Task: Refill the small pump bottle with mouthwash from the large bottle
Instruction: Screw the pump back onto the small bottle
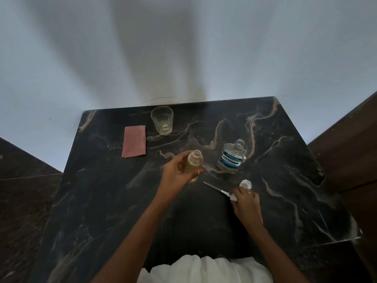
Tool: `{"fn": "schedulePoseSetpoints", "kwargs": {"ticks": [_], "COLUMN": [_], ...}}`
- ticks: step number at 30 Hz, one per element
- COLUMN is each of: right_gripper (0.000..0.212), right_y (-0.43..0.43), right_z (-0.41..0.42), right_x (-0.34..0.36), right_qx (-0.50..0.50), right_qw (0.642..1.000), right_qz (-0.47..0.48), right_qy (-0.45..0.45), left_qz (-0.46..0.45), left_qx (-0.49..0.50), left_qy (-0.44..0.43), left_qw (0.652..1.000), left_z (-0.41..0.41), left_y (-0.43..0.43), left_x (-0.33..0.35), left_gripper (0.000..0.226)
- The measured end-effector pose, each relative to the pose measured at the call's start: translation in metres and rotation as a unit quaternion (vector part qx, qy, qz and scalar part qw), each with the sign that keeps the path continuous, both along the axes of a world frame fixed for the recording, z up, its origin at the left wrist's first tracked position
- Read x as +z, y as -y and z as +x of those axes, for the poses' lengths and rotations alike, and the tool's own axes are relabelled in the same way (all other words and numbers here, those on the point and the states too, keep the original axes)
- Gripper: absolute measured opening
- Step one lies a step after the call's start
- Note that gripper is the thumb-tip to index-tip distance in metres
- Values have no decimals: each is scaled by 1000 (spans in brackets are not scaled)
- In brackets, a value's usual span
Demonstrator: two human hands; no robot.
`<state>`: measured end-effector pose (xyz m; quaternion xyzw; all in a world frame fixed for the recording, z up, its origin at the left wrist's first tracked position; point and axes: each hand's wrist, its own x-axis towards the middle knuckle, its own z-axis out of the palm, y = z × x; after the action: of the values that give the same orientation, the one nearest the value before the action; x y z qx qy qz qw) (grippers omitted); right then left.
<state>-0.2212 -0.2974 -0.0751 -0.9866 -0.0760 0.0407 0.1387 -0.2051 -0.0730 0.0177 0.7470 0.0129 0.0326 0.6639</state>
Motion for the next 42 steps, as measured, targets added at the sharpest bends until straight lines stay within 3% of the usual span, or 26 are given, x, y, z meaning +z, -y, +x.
{"fn": "schedulePoseSetpoints", "kwargs": {"ticks": [6, 11, 18, 22, 29, 34, 42], "right_gripper": [13, 21, 29, 30, 29, 25, 23], "right_y": [1, 11, 4, -10, -27, -48, -78], "right_z": [-2, 4, 8, 14, 28, 45, 62], "right_x": [38, 114, 208, 219, 225, 224, 200], "right_qx": [-7, 4, 73, 106, 169, 245, 247], "right_qw": [993, 976, 966, 972, 981, 968, 966], "right_qz": [116, 203, 228, 198, 79, -37, -57], "right_qy": [26, 73, 97, 69, 55, 32, 51], "left_qz": [12, 17, 30, 42, 75, 85, 55], "left_qx": [-3, 4, -11, -13, -12, -35, -36], "left_qy": [-11, -11, -14, -4, 7, 13, 17], "left_qw": [1000, 1000, 999, 999, 997, 996, 998], "left_z": [-4, -5, -3, -3, -5, -7, -8], "left_y": [-2, -5, -4, -3, -5, 0, 7], "left_x": [-8, -12, -12, -10, -13, -12, -1], "left_gripper": [52, 53, 54, 53, 54, 53, 54]}}
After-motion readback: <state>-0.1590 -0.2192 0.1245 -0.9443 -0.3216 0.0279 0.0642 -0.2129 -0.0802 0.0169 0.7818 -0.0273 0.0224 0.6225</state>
